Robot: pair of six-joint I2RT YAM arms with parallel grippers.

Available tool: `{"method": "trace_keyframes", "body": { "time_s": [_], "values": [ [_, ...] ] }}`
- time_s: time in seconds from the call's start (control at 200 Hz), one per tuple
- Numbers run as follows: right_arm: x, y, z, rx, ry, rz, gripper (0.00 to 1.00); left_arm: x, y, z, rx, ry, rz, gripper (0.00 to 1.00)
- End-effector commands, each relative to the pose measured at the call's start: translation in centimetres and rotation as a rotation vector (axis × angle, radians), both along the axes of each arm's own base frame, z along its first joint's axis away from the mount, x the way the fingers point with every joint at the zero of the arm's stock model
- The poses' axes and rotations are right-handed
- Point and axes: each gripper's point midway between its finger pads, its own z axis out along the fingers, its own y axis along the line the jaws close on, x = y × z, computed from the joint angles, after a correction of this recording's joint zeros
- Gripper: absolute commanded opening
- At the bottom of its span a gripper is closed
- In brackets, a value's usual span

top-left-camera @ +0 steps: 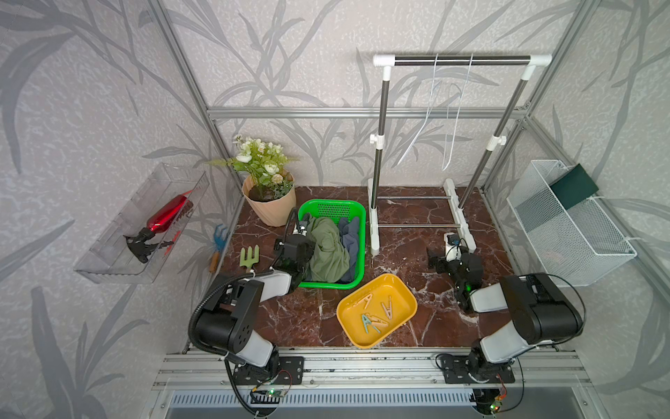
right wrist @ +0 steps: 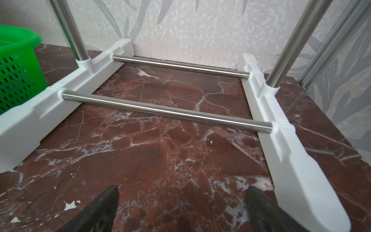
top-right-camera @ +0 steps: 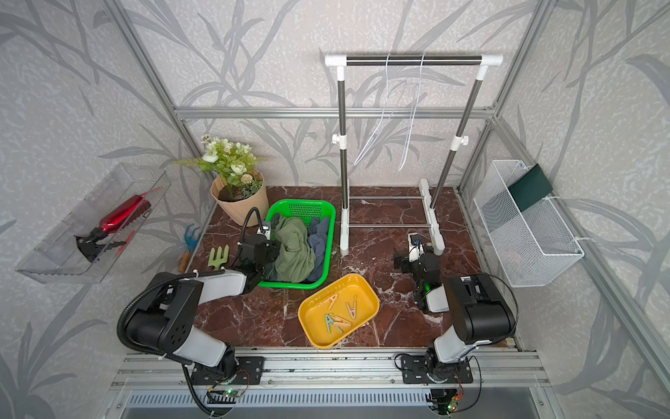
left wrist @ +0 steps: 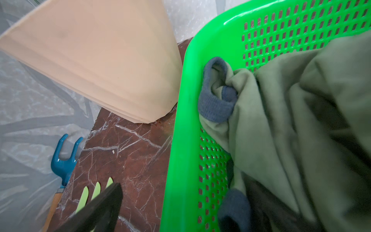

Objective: Remove the clothespins securing tank tops to the hanger
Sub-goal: Reset both arms

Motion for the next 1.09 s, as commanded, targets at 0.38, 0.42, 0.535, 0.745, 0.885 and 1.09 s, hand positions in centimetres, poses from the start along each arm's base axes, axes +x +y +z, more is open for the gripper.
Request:
{"method": "trace_keyframes", "body": {
  "time_s": [0.38,0.42,0.535,0.745,0.885,1.09],
  "values": [
    [0.2,0.7,1.5,-0.008,-0.077,0.04,0.99,-1.1,5.3,0.3,-0.363,-0.219,0.002,0.99],
    [0.2,0.7,1.5,-0.008,-0.075,0.039,0.99,-0.9,5.5,0.2,-0.384,-0.223,-0.006,0.99],
    [0.3,0.7,1.5,-0.008,-0.076,0.04,0.99,-0.8,3.5,0.0,-0.383,-0.152,-0.111,0.99],
    [0.3,0.7,1.5,-0.009,-0.074,0.037,0.99,-0.7,3.5,-0.1,-0.373,-0.138,-0.119,0.99],
    [0.2,0.7,1.5,-0.012,-0.077,0.037,0.99,-0.7,3.6,-0.1,-0.377,-0.124,-0.11,0.99],
    [0.1,0.7,1.5,-0.018,-0.08,0.034,0.99,-0.6,3.7,-0.3,-0.384,-0.109,-0.104,0.99]
  ]
}}
